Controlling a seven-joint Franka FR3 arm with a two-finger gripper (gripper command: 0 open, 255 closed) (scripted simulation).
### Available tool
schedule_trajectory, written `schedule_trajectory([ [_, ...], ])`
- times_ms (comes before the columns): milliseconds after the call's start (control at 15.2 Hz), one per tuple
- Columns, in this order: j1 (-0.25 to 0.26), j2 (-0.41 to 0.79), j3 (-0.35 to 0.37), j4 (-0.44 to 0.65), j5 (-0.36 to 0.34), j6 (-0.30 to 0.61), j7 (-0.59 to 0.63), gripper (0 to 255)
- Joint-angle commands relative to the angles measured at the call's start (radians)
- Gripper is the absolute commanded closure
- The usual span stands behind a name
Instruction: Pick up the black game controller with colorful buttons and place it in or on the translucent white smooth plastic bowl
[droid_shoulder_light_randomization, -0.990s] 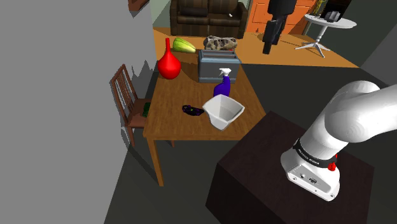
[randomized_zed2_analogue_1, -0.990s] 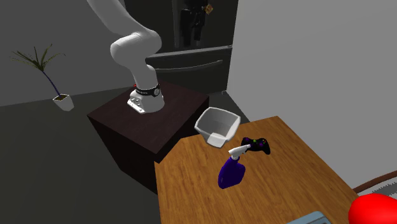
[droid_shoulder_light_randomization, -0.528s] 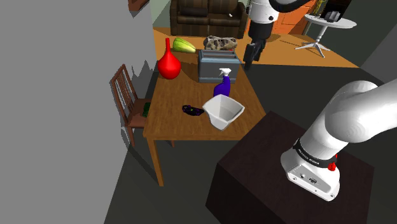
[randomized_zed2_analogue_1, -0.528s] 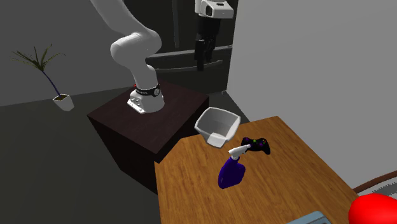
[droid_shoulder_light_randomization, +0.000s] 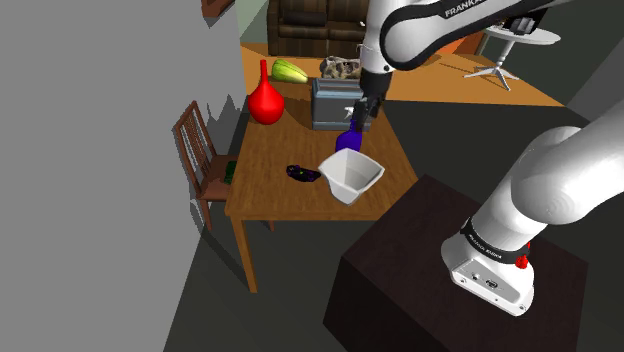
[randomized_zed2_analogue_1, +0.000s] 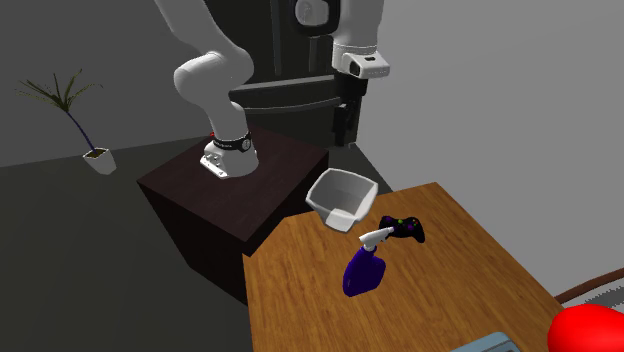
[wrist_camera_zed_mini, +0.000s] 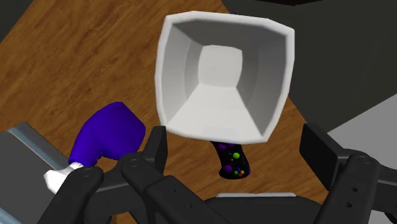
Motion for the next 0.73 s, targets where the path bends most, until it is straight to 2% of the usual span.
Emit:
schedule_trajectory([
  [0,0.001,0.074,0.008,-0.004,-0.004,0.091,0.017,0],
  [660,0.0,0.479,0.032,0.11,-0.081,0.429,0.125,0],
])
